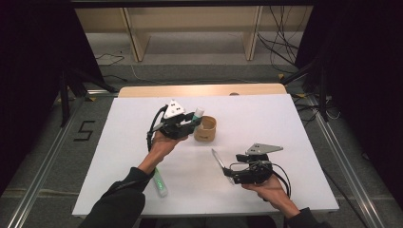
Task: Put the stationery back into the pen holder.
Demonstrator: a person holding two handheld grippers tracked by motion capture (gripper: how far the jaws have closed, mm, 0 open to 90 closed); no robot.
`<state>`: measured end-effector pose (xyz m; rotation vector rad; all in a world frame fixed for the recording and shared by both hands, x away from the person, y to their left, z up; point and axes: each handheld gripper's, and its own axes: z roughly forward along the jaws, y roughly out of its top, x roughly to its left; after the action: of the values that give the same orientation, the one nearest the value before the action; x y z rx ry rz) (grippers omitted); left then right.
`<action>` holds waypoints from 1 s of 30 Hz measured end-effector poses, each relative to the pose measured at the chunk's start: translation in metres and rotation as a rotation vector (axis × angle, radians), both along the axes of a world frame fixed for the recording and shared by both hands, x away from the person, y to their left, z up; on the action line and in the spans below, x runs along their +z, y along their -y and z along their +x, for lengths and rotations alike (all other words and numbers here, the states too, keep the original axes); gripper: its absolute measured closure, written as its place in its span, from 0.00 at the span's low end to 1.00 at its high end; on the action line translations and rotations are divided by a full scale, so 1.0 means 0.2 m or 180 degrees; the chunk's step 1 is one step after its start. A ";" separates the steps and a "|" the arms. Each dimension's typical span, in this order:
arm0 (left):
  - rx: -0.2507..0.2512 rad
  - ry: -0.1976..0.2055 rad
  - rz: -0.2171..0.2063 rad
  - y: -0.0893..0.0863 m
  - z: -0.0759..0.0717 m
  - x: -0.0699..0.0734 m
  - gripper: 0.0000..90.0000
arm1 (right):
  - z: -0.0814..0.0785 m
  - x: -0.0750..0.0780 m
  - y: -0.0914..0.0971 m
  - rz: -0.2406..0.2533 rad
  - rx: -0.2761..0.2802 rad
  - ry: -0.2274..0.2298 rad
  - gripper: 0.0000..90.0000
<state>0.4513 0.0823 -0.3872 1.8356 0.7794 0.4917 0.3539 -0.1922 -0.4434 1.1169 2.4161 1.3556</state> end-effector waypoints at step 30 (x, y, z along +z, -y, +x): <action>0.0187 -0.0016 -0.0040 0.27 0.21 -0.06 0.72 | 0.00 -0.01 0.00 0.0009 0.0036 -0.0005 0.25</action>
<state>0.4933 0.0277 -0.3990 1.8070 0.8400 0.5192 0.3540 -0.1922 -0.4451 1.1071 2.4261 1.3625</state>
